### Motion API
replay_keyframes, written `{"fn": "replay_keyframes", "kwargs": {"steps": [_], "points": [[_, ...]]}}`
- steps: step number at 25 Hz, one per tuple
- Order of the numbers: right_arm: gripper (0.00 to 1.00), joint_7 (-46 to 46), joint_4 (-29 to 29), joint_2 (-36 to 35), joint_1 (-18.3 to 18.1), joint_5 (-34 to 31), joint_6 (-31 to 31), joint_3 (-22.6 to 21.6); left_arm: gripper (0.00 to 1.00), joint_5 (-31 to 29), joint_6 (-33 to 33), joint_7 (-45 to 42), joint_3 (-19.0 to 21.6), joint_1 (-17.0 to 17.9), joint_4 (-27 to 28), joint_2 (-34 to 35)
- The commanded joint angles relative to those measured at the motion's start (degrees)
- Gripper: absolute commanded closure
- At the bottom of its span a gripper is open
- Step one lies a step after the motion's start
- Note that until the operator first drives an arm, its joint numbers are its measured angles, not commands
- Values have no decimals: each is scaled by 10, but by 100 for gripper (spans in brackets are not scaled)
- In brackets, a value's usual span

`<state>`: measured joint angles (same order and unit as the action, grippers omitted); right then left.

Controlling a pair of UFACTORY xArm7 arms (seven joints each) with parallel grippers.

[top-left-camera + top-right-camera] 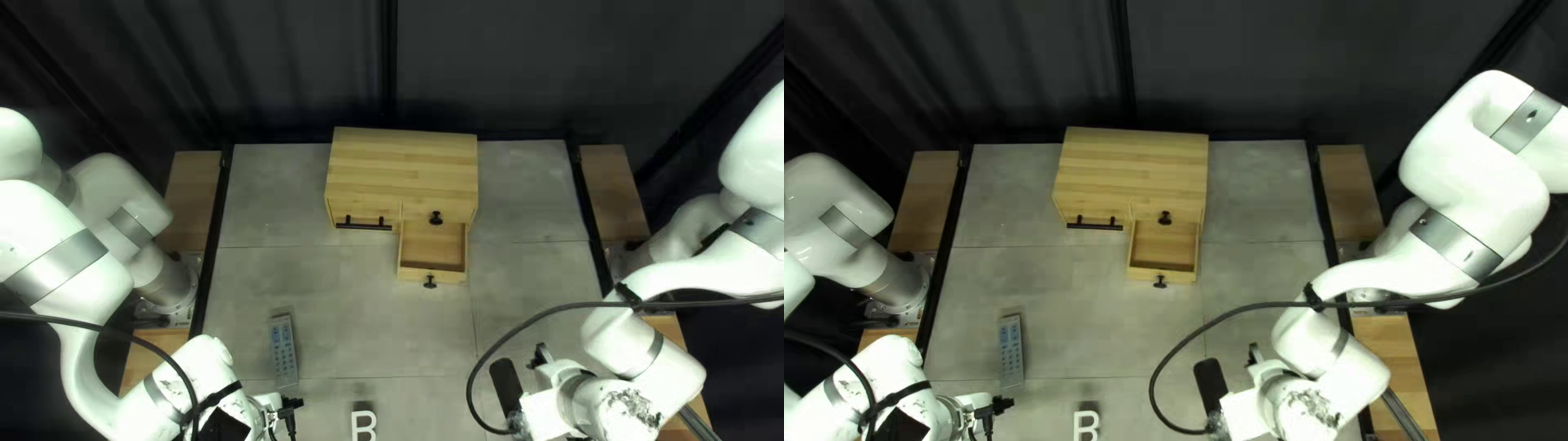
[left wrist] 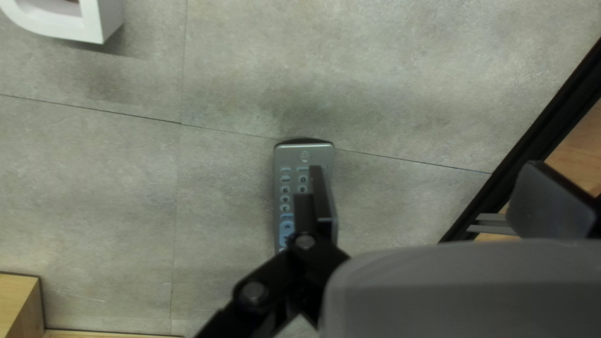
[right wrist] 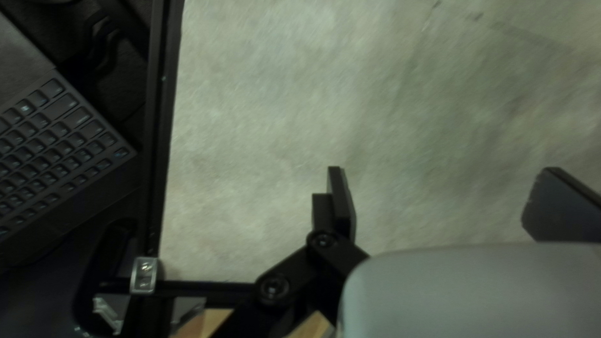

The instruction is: Open drawers and place objects into drawer and close

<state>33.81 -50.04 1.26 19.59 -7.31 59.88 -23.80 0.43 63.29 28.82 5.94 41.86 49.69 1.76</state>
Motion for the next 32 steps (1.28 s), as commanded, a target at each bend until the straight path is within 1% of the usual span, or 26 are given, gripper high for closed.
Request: {"fn": "replay_keyframes", "kwargs": {"steps": [1, 5, 7, 10, 12, 16, 21, 26, 28, 32], "points": [[0, 4, 3, -2, 6, -17, -1, -7, 0, 0, 0, 0, 0, 0, 0, 0], [0, 13, 7, -15, 39, -76, -4, -40, 0, 0, 0, 0, 0, 0, 0, 0], [0, 14, -6, -43, 55, -95, -5, -52, 0, 0, 0, 0, 0, 0, 0, 0], [0, 11, -19, -78, 65, -110, -18, -58, 0, 0, 0, 0, 0, 0, 0, 0], [0, 13, -17, -90, 68, -111, -36, -60, 0, 0, 0, 0, 0, 0, 0, 0], [0, 6, 0, -87, 66, -92, -59, -64, 0, 0, 0, 0, 0, 0, 0, 0], [0, -11, 21, -63, 58, -59, -69, -64, 0, 0, 0, 0, 0, 0, 0, 0], [0, -11, 21, -63, 58, -59, -69, -64, 0, 0, 0, 0, 0, 0, 0, 0], [0, -11, 21, -63, 58, -59, -69, -64, 0, -7, 6, -2, -2, -3, 16, -12], [0, -11, 21, -63, 58, -59, -69, -64, 0, -44, 14, -7, -2, -2, 61, -44]]}}
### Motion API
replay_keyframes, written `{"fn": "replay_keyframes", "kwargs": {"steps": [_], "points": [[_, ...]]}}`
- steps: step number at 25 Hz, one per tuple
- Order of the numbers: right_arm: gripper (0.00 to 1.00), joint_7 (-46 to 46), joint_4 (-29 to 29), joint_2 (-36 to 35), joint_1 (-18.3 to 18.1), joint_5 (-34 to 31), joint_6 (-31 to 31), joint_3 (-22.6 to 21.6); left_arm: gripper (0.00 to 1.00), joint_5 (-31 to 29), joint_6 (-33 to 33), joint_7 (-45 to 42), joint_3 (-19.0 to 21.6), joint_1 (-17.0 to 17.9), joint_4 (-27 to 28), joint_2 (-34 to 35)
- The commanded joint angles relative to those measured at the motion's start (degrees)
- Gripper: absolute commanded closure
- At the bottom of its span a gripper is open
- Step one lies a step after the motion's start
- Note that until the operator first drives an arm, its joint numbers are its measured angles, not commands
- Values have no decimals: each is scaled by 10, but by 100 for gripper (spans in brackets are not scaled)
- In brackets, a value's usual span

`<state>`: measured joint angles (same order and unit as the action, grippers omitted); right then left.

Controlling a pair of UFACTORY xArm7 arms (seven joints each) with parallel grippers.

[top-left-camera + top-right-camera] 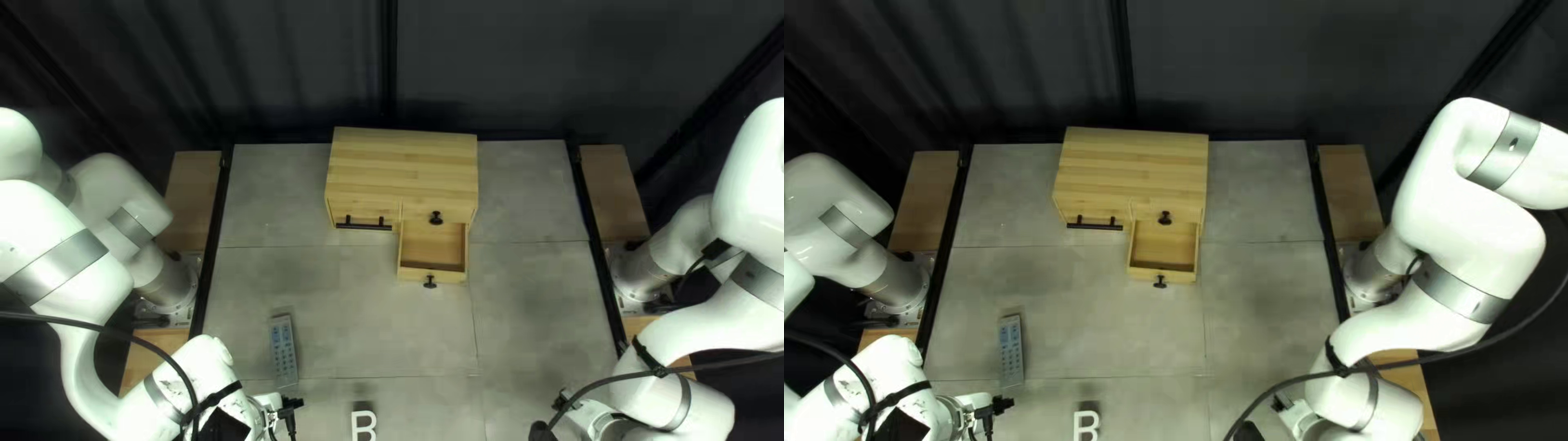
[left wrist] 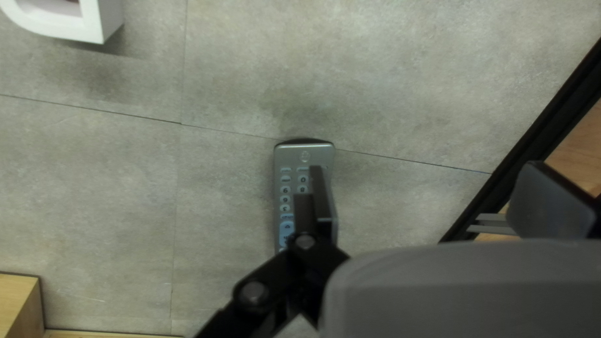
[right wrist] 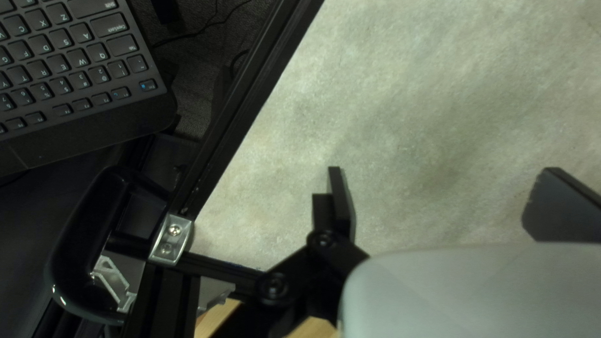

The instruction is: Open drawers and place objects into drawer and close

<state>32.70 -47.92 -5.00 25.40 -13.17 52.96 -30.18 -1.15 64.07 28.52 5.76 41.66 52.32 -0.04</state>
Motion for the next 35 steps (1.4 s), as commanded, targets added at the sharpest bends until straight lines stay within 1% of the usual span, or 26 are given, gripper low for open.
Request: {"fn": "replay_keyframes", "kwargs": {"steps": [1, 4, 7, 9, 20, 22, 24, 25, 29, 30, 31, 32, 35], "points": [[0, 0, 0, 0, 0, 0, 0, 0, 0, -33, 6, -6, -1, 0, 41, -32], [0, 0, 0, 0, 0, 0, 0, 0, 0, -53, -6, -17, -3, 1, 52, -48], [0, 0, 0, 0, 0, 0, 0, 0, 0, -80, -27, -35, -4, 3, 47, -43], [0, 0, 0, 0, 0, 0, 0, 0, 0, -88, -26, -30, -4, 3, 51, -41], [0, 0, 0, 0, 0, 0, 0, 0, 0, -89, -26, -30, -4, 3, 52, -40], [0, 0, 0, 0, 0, 0, 0, 0, 0, -76, -40, -46, 1, 8, 41, -39], [0, 0, 0, 0, 0, 0, 0, 0, 0, -79, -42, -46, 5, 12, 54, -55], [0, 0, 0, 0, 0, 0, 0, 0, 0, -86, -38, -40, 5, 13, 77, -76], [0, 0, 0, 0, 0, 0, 0, 0, 0, -108, -35, -9, 0, 10, 139, -135], [0, 0, 0, 0, 0, 0, 0, 0, 0, -118, -36, 5, -2, 9, 163, -160], [0, 0, 0, 0, 0, 0, 0, 0, 0, -123, -37, 12, -3, 9, 172, -169], [0, 0, 0, 0, 0, 0, 0, 0, 0, -133, -46, 28, -6, 6, 194, -197], [0, 0, 0, 0, 0, 0, 0, 0, 0, -146, -58, 53, -10, 1, 231, -241]]}}
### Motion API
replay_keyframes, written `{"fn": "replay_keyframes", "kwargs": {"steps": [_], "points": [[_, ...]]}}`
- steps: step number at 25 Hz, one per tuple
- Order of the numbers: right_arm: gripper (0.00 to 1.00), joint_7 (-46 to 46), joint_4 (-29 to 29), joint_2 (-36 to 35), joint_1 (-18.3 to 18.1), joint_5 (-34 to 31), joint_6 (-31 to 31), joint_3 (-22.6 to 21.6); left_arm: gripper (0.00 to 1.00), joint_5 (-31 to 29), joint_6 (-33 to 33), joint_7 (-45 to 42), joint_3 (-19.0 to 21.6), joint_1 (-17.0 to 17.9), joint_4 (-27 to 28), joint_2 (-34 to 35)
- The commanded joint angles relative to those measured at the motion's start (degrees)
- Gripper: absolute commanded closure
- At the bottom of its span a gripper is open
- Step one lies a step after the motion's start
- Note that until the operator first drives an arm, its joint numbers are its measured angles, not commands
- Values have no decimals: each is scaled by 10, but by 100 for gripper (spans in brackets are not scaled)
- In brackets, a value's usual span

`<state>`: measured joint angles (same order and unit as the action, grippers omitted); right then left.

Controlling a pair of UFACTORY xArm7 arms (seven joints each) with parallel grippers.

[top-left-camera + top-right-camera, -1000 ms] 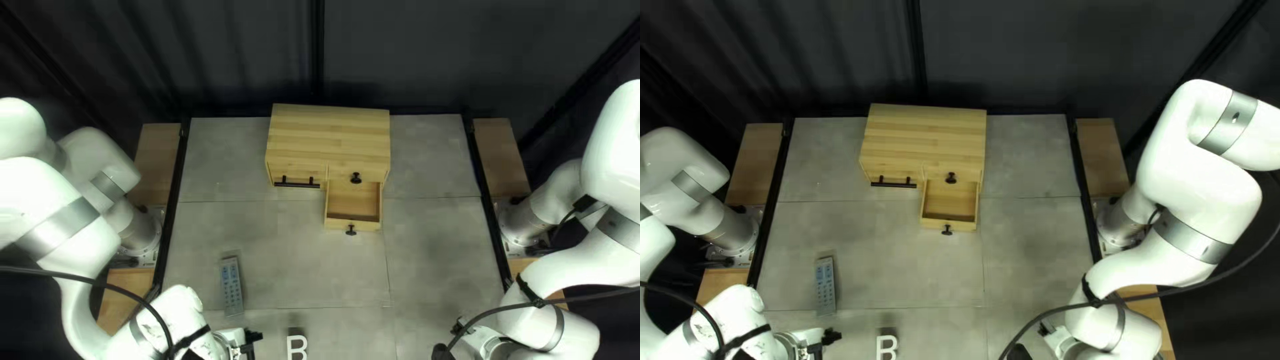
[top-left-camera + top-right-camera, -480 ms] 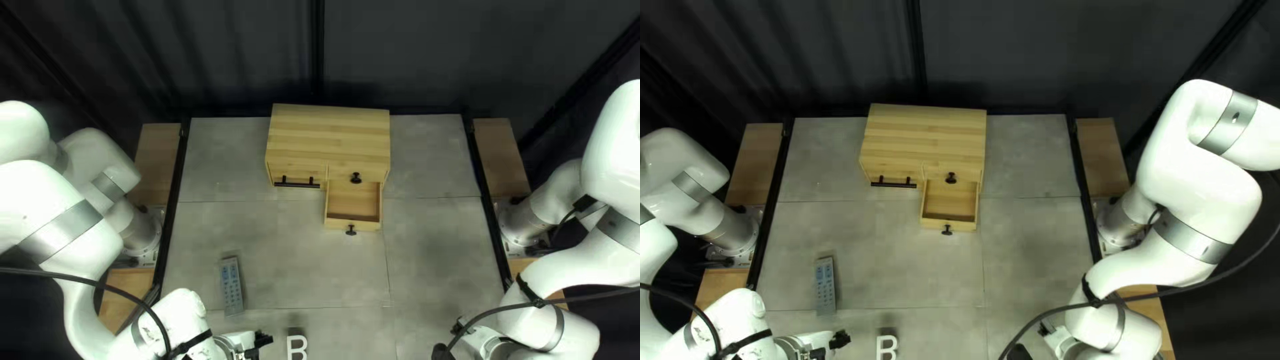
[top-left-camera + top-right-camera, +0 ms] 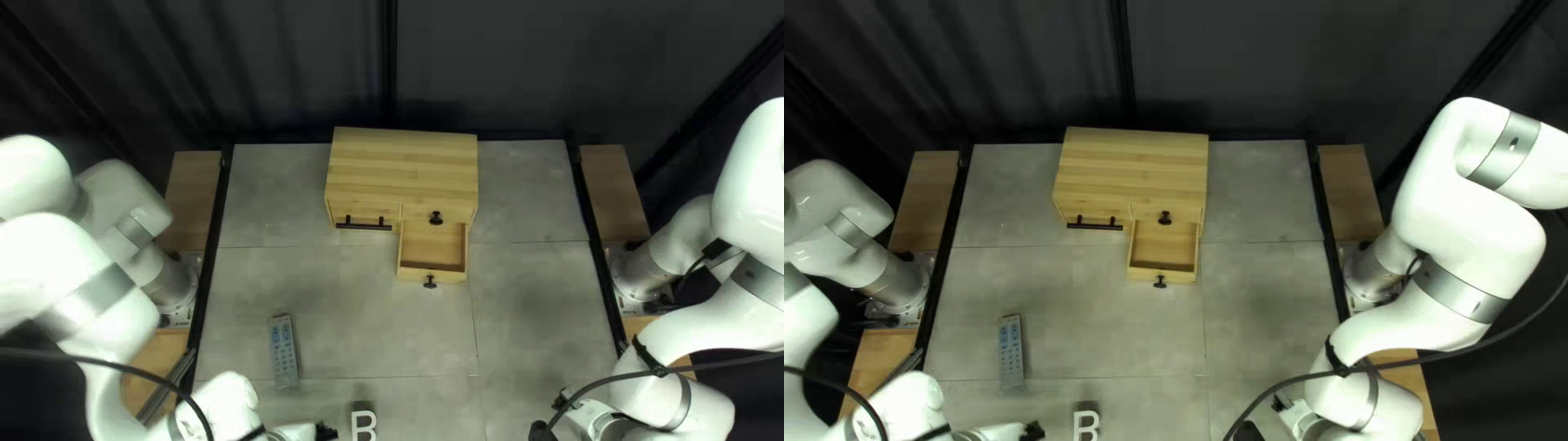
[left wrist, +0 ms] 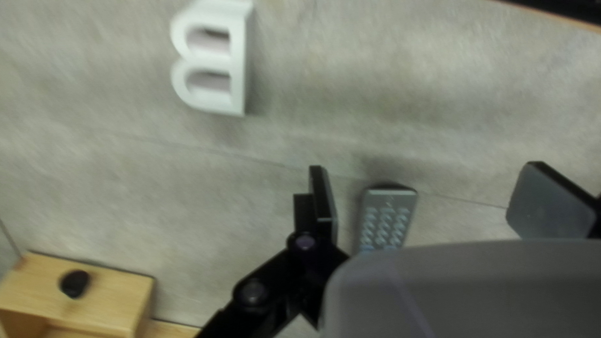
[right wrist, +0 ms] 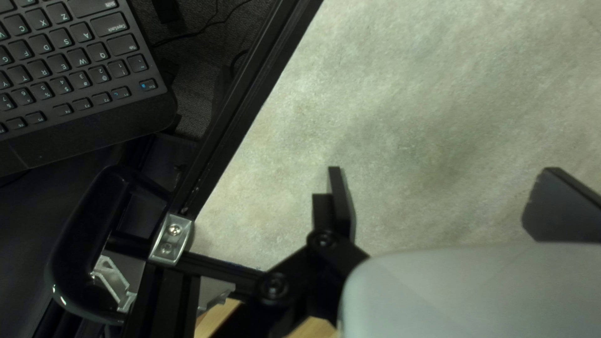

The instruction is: Open drawers and place objects into drawer and close

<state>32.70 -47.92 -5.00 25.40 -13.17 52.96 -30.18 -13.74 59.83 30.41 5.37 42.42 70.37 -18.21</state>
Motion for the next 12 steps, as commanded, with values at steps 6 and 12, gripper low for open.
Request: {"fn": "replay_keyframes", "kwargs": {"steps": [6, 12], "points": [[0, 0, 0, 0, 0, 0, 0, 0, 0, -47, -36, 49, -13, -4, 79, -101], [0, 0, 0, 0, 0, 0, 0, 0, 0, -66, -63, 72, -17, -11, 64, -100]]}}
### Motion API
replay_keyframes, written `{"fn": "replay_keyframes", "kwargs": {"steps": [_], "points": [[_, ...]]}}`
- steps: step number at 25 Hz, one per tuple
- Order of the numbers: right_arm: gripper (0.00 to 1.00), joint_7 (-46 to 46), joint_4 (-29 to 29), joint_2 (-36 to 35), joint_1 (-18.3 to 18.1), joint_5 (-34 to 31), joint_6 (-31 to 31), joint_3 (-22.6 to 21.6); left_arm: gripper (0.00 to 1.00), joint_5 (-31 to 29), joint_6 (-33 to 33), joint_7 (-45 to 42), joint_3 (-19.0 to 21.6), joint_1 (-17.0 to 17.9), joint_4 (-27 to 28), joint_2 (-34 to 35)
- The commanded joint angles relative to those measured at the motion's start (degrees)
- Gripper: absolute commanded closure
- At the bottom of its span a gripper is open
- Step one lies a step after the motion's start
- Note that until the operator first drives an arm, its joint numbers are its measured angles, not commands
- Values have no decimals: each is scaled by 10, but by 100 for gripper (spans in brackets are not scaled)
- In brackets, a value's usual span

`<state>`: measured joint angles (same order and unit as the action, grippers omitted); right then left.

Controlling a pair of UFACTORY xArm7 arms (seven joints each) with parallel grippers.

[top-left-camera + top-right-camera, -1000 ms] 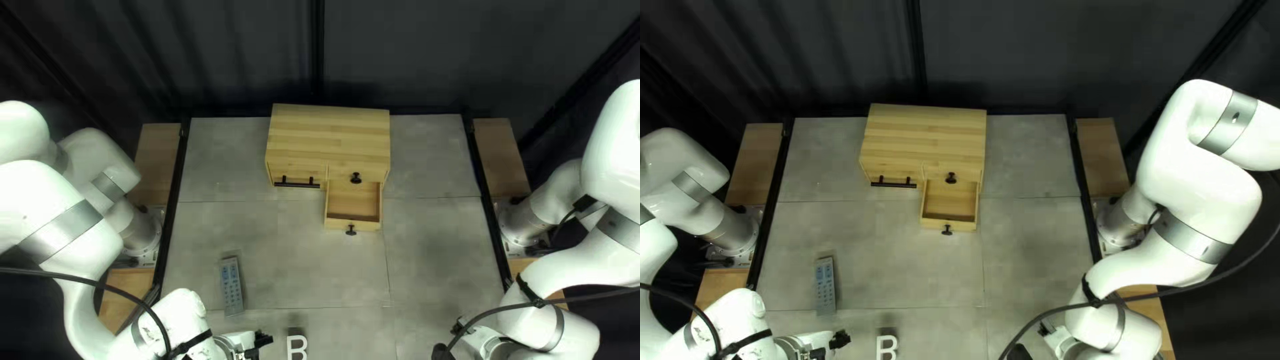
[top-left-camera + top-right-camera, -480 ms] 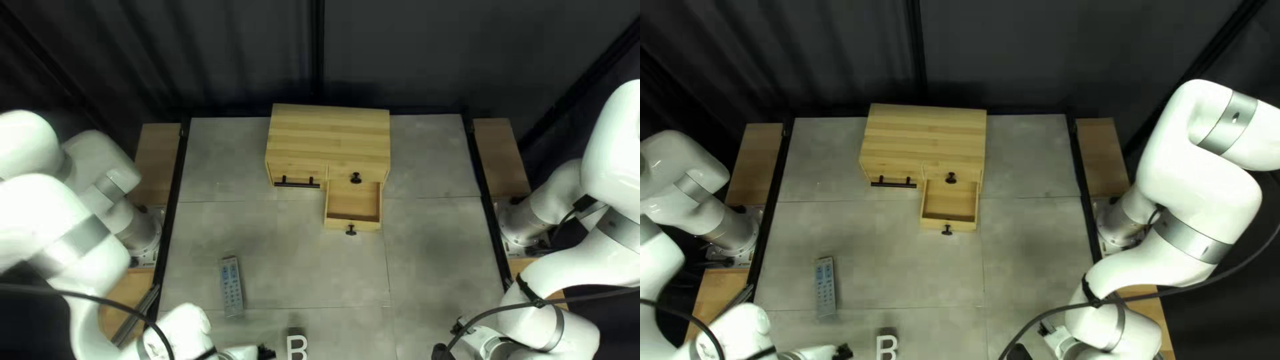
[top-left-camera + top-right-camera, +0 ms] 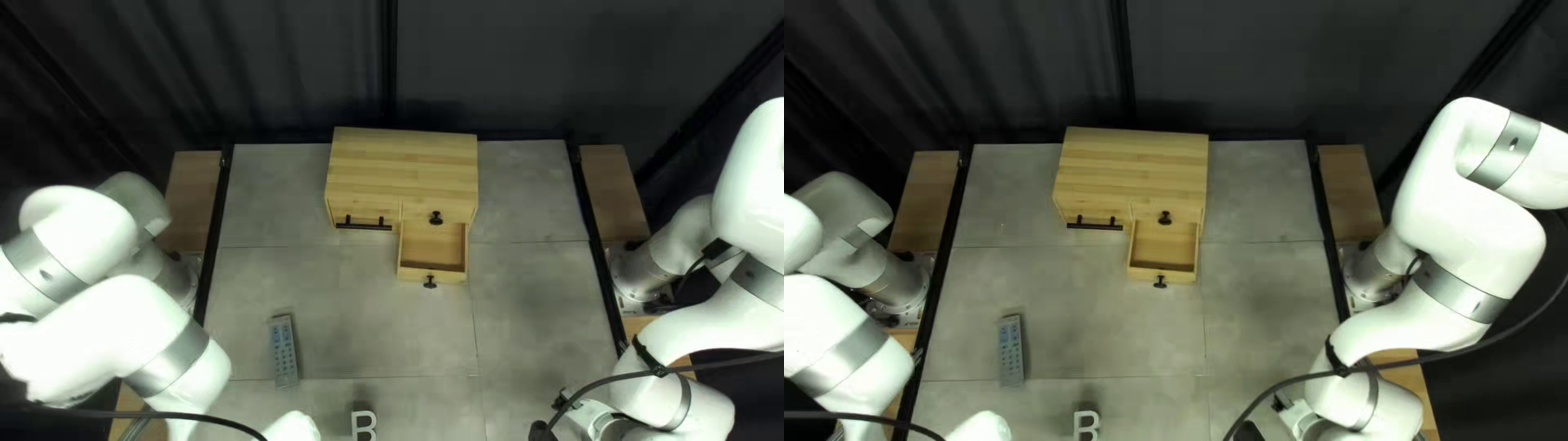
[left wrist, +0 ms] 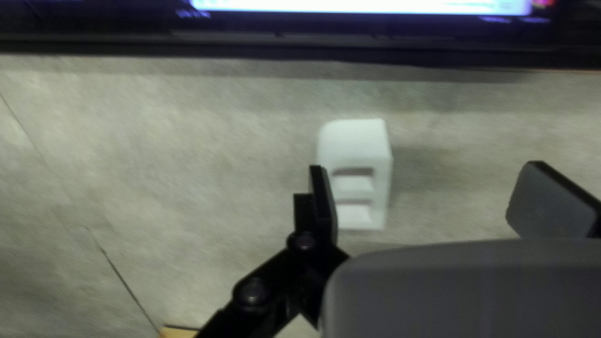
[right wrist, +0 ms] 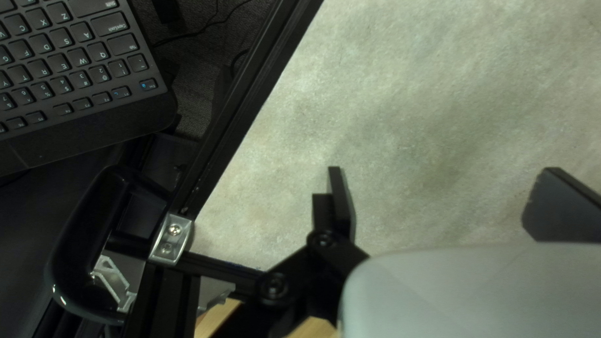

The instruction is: Open drawers and place objects into drawer and close

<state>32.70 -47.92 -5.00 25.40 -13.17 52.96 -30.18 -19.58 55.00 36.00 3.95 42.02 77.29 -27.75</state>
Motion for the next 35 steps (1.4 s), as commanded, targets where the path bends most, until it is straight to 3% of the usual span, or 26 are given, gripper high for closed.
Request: {"fn": "replay_keyframes", "kwargs": {"steps": [1, 25, 28, 30, 31, 33, 35], "points": [[0, 0, 0, 0, 0, 0, 0, 0, 0, -8, -18, 22, -3, -9, -6, -6], [0, 0, 0, 0, 0, 0, 0, 0, 0, 11, -37, 52, 2, -31, 17, -54], [0, 0, 0, 0, 0, 0, 0, 0, 17, 12, -42, 52, 3, -32, 15, -55], [0, 0, 0, 0, 0, 0, 0, 0, 19, 13, -46, 53, 4, -33, 12, -55], [0, 0, 0, 0, 0, 0, 0, 0, 36, 14, -48, 53, 4, -34, 11, -55], [0, 0, 0, 0, 0, 0, 0, 0, 91, 14, -47, 54, 4, -34, 11, -54], [0, 0, 0, 0, 0, 0, 0, 0, 97, 14, -47, 55, 4, -35, 12, -53]]}}
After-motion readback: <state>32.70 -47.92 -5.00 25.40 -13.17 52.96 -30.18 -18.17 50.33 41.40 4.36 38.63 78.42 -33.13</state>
